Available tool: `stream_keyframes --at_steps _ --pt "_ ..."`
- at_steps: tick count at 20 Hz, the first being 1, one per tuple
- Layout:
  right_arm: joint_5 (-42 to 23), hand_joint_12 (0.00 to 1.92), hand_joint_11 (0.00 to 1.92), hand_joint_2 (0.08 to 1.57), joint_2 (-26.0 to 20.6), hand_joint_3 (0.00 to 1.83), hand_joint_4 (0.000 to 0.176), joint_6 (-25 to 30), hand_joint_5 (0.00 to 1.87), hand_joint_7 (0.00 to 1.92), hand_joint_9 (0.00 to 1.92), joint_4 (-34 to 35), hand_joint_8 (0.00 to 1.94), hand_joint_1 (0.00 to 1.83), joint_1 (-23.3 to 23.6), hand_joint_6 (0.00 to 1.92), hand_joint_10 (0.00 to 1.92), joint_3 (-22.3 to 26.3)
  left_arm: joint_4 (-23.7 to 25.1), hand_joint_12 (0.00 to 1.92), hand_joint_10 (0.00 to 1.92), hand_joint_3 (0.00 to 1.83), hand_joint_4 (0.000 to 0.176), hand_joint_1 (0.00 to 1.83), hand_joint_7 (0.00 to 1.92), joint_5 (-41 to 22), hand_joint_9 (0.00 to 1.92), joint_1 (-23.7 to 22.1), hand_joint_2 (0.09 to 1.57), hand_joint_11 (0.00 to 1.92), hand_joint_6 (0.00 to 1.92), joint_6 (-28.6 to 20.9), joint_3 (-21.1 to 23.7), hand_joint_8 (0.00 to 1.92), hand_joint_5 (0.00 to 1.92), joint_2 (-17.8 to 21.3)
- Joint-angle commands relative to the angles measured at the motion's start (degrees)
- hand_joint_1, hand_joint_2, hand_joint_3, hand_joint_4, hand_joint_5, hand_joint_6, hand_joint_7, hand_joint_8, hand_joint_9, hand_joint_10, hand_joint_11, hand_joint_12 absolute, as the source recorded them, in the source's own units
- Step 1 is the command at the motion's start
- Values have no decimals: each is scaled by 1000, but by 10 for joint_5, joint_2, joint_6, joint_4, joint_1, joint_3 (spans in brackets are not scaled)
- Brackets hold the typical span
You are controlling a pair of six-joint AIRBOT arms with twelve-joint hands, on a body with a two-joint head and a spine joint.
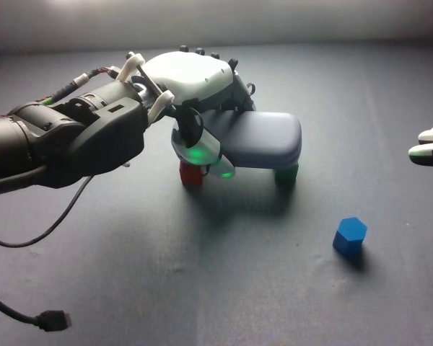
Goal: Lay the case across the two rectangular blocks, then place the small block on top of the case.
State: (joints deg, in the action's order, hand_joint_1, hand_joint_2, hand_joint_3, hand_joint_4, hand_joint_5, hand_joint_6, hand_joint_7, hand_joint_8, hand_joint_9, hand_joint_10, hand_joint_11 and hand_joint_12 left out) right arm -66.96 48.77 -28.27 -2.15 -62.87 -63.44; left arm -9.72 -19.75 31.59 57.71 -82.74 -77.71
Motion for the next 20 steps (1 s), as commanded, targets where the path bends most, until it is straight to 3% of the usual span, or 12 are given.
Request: stream_keyframes --at_steps 1,2,5,6,7,8,9,10,12,13,17,20 --pt "-66 912 35 1348 -1 0 0 4 465 371 376 17 0 865 6 0 1 -3 -1 1216 1182 0 0 1388 1032 -63 978 -12 1086 812 834 2 -2 871 985 0" --pt "-66 911 40 1348 0 0 0 4 464 373 379 17 1 839 6 1 2 -3 -2 1332 1267 1 0 1381 969 -62 923 -12 1106 755 804 4 -2 1005 980 0" --pt "-66 908 53 1353 0 1 0 4 468 379 385 17 2 834 6 2 3 -3 -3 1350 1305 0 0 1377 940 -60 900 -12 1121 702 776 5 -3 1075 952 -1" --pt "-66 903 48 1355 0 2 0 4 468 375 380 17 0 823 6 1 0 -4 -3 1387 1019 0 0 1300 1026 -60 908 -12 1091 710 634 5 -4 1101 1048 -2" --pt "-66 905 51 1354 0 1 0 4 471 375 381 17 0 836 6 2 1 -4 -4 1409 912 0 0 1283 1039 -59 938 -12 1086 723 573 5 -4 1122 1072 -2" --pt "-66 908 50 1353 1 0 0 5 468 371 379 17 0 858 6 0 0 -4 -4 1506 1001 2 0 1273 1004 -59 919 -12 1102 722 583 5 -5 1199 1043 -3" --pt "-66 910 53 1352 1 0 0 5 470 374 382 17 1 849 6 1 1 -4 -4 1474 939 1 0 1269 1005 -58 891 -12 1107 688 640 5 -5 1194 1012 -3" --pt "-66 910 58 1352 1 0 0 5 474 381 388 17 4 839 6 2 4 -4 -5 1392 821 0 0 1198 908 -58 861 -11 991 648 262 5 -5 746 939 -3" --pt "-66 877 90 1353 1 0 0 6 480 388 402 17 1 811 6 1 3 -4 -6 1195 485 0 0 1169 1006 -59 947 -12 937 671 15 5 -6 212 951 -4" --pt "-66 872 89 1352 1 0 0 6 476 387 401 17 0 806 6 0 2 -4 -7 1238 445 0 0 1142 989 -59 944 -12 934 644 2 5 -7 121 923 -4" --pt "-66 878 82 1354 1 1 0 7 480 383 393 17 2 842 6 3 2 -4 -7 1495 863 0 0 1094 969 -60 746 -15 920 581 0 5 -7 18 827 -5" --pt "-66 882 85 1350 1 0 0 8 484 390 399 17 4 843 6 3 4 -3 -7 1450 840 0 0 1105 945 -60 731 -15 906 580 0 5 -7 5 799 -5"
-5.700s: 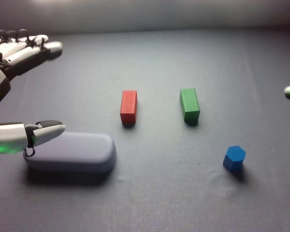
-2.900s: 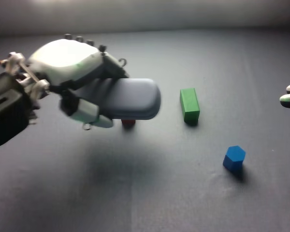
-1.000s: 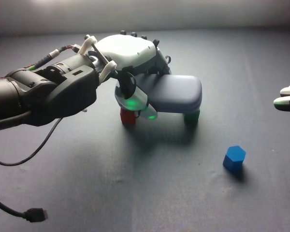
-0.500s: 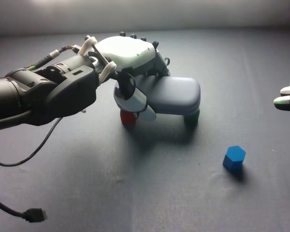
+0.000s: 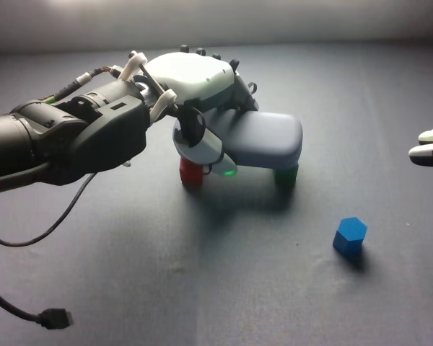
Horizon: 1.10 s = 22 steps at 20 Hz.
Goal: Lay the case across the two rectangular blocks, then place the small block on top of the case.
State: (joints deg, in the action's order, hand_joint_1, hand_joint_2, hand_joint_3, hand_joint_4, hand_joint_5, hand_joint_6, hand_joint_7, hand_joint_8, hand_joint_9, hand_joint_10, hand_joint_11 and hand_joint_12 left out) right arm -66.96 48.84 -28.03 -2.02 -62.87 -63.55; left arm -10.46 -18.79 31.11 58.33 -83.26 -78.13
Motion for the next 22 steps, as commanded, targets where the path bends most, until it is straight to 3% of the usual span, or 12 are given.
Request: stream_keyframes --at_steps 1,3,6,9,14,16,17,18,19,20,21,22 --pt "-66 872 58 1350 0 0 0 5 479 380 378 15 0 839 6 1 0 -2 1 1521 944 0 0 1102 946 -70 721 -11 889 605 0 -1 -1 5 775 -1" --pt "-66 874 58 1354 0 1 0 6 472 376 375 15 0 814 6 0 1 -2 1 1605 1063 0 0 1099 944 -70 666 -10 879 566 0 -1 -1 5 752 -1" --pt "-66 860 63 1354 1 1 0 6 475 377 373 15 1 808 6 1 1 -2 1 1576 1003 0 0 1075 872 -71 652 -10 870 560 0 -1 1 0 698 1" --pt "-66 861 77 1352 1 0 0 6 471 377 380 16 2 809 6 0 4 -2 1 1679 1172 0 0 1074 871 -71 592 -10 862 523 1 0 3 1 682 3" --pt "-66 854 52 1357 1 2 0 7 472 379 367 16 2 802 6 1 0 -2 1 1697 1206 1 0 1066 858 -72 575 -9 862 535 0 0 5 0 666 4" --pt "-66 867 52 1354 1 0 0 7 470 379 367 16 3 805 6 1 4 -2 1 1884 1448 0 0 1044 891 -75 538 -8 838 555 2 0 8 26 671 7" --pt "-66 867 52 1354 1 0 0 7 470 379 367 16 3 805 6 1 4 -2 1 1884 1448 0 0 1044 891 -77 538 -8 838 555 2 0 10 26 671 9" --pt "-66 870 38 1351 1 0 0 7 464 370 361 16 0 822 6 0 0 -2 1 1920 1644 0 0 1023 508 -78 439 -7 839 482 0 0 11 914 623 10" --pt "-66 898 29 1348 1 0 0 7 467 370 364 16 0 833 6 0 1 -2 1 1882 1505 0 0 1016 482 -79 422 -7 835 455 0 0 12 829 605 10" --pt "-66 904 26 1347 1 0 0 7 464 366 361 16 0 849 6 0 0 -2 1 1659 1069 1 10 1001 532 -82 455 -7 842 376 0 0 14 440 564 11" --pt "-66 915 12 1347 1 0 0 7 466 361 353 16 0 867 6 1 0 -2 1 1440 666 1 41 979 566 -85 529 -6 847 342 0 0 16 167 510 12" --pt "-66 928 13 1351 1 1 0 7 469 367 358 16 2 850 6 1 2 -2 1 1254 404 0 52 952 565 -91 568 -5 853 329 2 0 22 51 471 16"
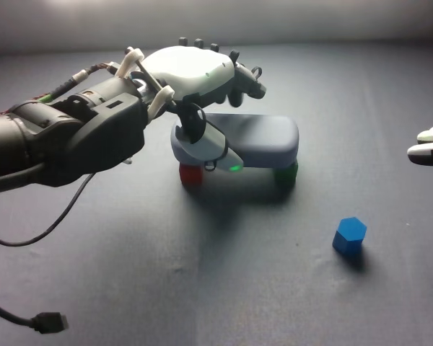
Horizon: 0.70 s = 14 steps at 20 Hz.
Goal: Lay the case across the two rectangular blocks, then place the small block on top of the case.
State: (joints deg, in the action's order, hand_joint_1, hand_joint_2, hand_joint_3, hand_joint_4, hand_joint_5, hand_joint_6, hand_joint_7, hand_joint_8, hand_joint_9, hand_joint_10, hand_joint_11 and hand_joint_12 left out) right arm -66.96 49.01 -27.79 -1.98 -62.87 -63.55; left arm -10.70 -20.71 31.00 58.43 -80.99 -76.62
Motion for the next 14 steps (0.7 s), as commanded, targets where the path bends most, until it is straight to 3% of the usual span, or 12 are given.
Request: stream_keyframes --at_steps 1,2,4,6,8,9,10,11,12,13,14 --pt "-66 930 9 1349 -1 0 0 5 465 367 357 15 1 845 6 0 2 -2 3 1111 183 0 74 924 486 -81 536 -3 849 251 0 -1 6 9 404 6" --pt "-66 934 22 1349 -1 0 0 5 466 372 367 15 3 826 6 0 5 -2 4 1128 70 0 91 901 420 -91 478 -2 838 138 0 -1 14 1 344 12" --pt "-66 934 28 1346 -1 0 0 6 466 373 372 15 2 820 6 0 6 -2 9 1125 6 1 95 895 355 -123 381 1 833 6 0 -1 38 0 283 31" --pt "-66 939 57 1345 -1 0 0 7 473 386 389 11 6 819 7 3 10 -4 20 926 4 2 93 846 298 -168 283 8 841 0 2 -1 74 2 227 62" --pt "-60 939 73 1332 -1 0 0 10 489 396 401 0 8 812 14 7 13 -6 28 1048 22 0 37 881 335 -219 351 22 833 0 8 -2 112 6 279 98" --pt "-53 922 104 1330 -1 0 0 10 498 406 423 -7 3 773 20 3 9 -7 29 950 7 2 62 829 290 -246 313 33 846 0 4 -5 130 3 255 117" --pt "-41 923 114 1332 -1 1 0 11 488 406 430 -22 1 732 32 0 7 -9 34 840 2 5 121 766 236 -284 259 49 867 0 1 -15 150 1 212 140" --pt "-28 924 104 1326 -1 0 0 13 489 405 427 -38 0 734 45 1 5 -11 40 637 4 6 154 736 183 -318 180 68 888 0 5 -27 170 3 182 165" --pt "-21 925 99 1317 -1 0 0 16 489 407 429 -49 1 725 53 1 5 -12 44 479 6 2 172 753 152 -337 129 81 888 0 2 -33 183 4 177 180" --pt "-11 966 49 1306 -1 0 0 20 479 399 405 -66 0 749 65 0 1 -14 47 318 10 1 175 738 122 -362 81 101 885 0 3 -36 201 6 157 202" --pt "4 979 44 1296 0 0 0 25 470 388 397 -86 0 748 81 0 0 -16 47 182 3 3 144 749 105 -392 58 127 898 0 4 -36 224 1 168 231"
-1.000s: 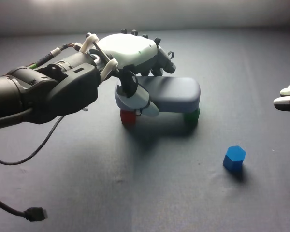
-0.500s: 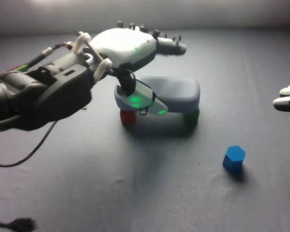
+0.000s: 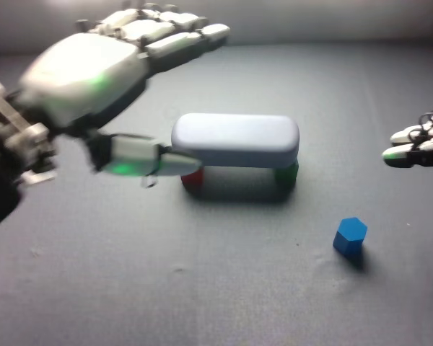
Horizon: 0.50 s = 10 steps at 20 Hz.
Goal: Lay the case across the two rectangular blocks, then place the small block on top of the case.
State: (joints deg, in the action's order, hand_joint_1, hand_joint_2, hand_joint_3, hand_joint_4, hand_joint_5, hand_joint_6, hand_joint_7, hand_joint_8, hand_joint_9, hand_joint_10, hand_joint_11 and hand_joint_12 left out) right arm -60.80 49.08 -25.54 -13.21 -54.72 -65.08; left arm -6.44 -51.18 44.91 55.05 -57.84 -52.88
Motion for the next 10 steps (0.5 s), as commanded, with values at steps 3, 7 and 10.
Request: stream_keyframes --at_steps 3,7,10 --pt "-3 1080 5 1210 12 0 24 26 460 381 392 -42 0 768 49 0 0 -15 2 614 7 0 73 749 201 -150 181 50 891 0 2 -10 37 3 233 47" --pt "70 1215 19 1102 53 0 0 85 500 376 408 -144 3 855 106 3 9 -49 -13 533 3 1 17 839 218 -205 158 113 887 0 1 -10 77 0 249 99" --pt "97 1172 134 975 75 0 7 106 536 470 514 -183 5 1020 125 1 18 -62 -29 555 4 0 13 891 203 -230 157 134 883 0 1 -10 84 1 250 104"
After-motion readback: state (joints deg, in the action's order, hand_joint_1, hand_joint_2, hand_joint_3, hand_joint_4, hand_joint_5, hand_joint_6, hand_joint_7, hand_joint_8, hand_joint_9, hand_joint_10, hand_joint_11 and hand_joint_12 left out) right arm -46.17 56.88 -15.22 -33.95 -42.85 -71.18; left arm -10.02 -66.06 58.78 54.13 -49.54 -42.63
